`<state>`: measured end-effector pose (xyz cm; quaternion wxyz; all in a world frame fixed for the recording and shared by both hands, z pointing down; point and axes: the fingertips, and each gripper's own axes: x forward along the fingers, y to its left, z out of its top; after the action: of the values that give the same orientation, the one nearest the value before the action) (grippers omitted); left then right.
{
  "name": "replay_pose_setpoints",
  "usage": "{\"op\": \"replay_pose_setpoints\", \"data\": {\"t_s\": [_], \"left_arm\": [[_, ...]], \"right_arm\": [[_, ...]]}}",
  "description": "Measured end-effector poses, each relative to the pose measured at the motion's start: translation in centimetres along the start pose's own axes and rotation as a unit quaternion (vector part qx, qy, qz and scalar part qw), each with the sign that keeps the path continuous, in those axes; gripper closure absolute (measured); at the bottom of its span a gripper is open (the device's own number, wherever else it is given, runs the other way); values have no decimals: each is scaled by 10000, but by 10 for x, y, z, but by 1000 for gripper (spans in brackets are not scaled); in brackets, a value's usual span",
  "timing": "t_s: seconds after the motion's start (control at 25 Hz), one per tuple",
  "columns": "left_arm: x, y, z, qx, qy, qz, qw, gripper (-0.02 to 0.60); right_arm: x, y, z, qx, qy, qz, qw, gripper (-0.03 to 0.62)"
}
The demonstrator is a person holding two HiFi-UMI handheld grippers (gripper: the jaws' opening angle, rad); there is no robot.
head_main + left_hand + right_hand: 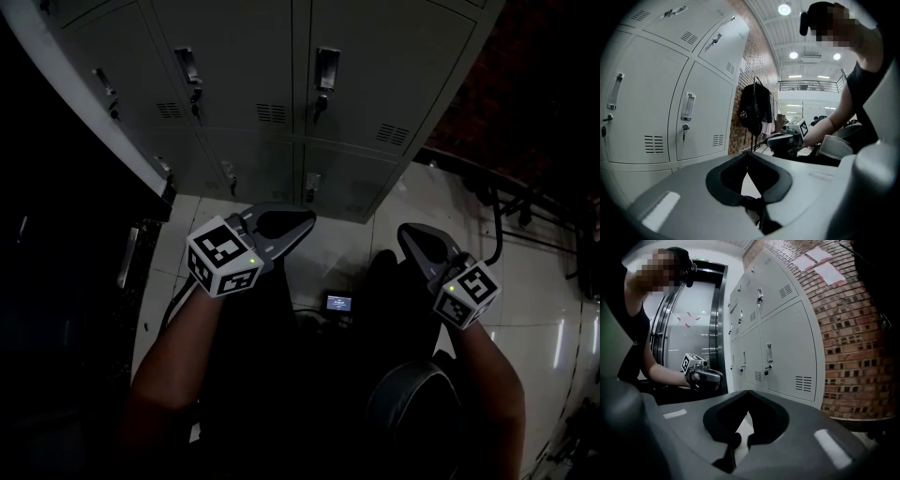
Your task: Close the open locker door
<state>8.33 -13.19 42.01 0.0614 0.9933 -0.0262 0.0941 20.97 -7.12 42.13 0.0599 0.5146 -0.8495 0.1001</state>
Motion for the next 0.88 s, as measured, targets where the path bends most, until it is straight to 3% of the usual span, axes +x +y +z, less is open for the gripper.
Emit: {"op": "replay_pose_setpoints", "data": {"t_s": [0.88], "left_arm": [[0,2,0,7,30,13,10000,571]], "right_arm": [[1,-2,1,27,-14,-31,10000,592]]}}
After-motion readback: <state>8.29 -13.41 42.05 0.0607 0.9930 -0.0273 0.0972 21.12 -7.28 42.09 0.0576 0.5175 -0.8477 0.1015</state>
